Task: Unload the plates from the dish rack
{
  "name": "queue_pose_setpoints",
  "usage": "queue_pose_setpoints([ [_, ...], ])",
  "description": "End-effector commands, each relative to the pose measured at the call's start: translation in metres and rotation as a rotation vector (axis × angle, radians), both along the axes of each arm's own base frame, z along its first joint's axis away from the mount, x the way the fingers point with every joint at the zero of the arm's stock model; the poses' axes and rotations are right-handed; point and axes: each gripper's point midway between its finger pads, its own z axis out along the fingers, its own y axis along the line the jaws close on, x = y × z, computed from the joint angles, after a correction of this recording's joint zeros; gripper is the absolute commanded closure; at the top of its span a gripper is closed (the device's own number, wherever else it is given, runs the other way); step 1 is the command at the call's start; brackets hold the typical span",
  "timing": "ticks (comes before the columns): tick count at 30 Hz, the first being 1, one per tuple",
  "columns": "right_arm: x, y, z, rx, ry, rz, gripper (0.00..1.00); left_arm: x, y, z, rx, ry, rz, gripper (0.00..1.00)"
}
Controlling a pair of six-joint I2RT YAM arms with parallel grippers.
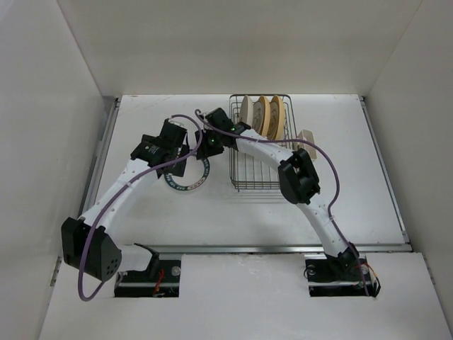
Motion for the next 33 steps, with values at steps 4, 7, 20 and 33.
queue_pose_setpoints([
  [4,0.015,-0.004,0.070,0.019,-0.166,-0.023,0.35,-0.003,0.008,0.008,0.013,-0.047,0.020,0.05],
  [7,0.019,-0.021,0.114,0.004,-0.255,-0.069,0.28,-0.007,0.013,0.002,0.043,-0.035,0.033,0.05],
  [20,0.049,-0.212,0.282,-0.092,-0.575,-0.679,0.26,-0.008,0.059,0.028,0.220,-0.206,0.261,0.05],
  [33,0.085,-0.298,0.218,-0.351,-0.482,-0.872,0.43,0.005,0.037,0.012,0.227,0.006,0.114,0.05],
])
